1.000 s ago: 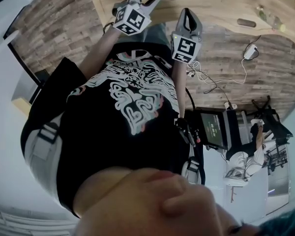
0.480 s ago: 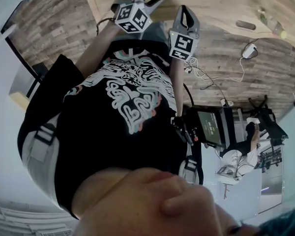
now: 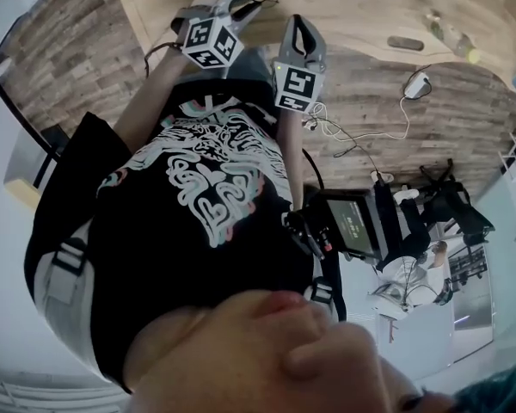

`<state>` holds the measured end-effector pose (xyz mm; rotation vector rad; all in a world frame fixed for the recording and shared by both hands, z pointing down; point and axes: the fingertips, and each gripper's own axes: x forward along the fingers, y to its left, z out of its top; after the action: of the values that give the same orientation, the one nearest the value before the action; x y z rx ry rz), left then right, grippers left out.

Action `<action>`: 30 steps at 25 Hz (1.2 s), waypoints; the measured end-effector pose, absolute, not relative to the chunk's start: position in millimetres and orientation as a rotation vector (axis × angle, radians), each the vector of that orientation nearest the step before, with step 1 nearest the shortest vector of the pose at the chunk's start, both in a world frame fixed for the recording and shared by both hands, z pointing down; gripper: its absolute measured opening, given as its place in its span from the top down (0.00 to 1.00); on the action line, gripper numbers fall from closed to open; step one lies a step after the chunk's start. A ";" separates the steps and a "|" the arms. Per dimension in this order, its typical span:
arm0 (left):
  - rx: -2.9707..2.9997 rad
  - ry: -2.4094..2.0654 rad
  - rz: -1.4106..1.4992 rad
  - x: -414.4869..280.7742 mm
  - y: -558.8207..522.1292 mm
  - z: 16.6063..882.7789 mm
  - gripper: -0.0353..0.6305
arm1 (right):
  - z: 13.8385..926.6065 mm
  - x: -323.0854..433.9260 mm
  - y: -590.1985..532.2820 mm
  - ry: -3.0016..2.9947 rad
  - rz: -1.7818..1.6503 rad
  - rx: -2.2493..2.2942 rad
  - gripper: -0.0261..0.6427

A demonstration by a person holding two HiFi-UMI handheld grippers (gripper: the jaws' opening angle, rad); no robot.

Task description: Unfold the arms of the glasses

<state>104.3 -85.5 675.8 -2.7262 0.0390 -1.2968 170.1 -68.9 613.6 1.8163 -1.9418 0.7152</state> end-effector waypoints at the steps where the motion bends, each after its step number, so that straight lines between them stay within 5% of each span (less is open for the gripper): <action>1: -2.723 0.031 -1.319 104.9 -85.2 675.8 0.85 | 614.2 169.9 -68.7 -1.944 0.715 1.812 0.96; 7: -2.699 0.024 -1.342 108.6 -85.7 675.9 0.95 | 617.7 169.6 -69.3 -1.962 0.695 1.783 0.96; 30: -2.689 -0.035 -1.045 91.6 -81.3 618.9 0.96 | 604.7 113.2 -63.0 -1.988 0.473 1.448 0.96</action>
<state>91.6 -81.3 618.9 -2.6889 -0.0352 -1.0453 113.2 -63.0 604.7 1.4481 -1.9885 0.4735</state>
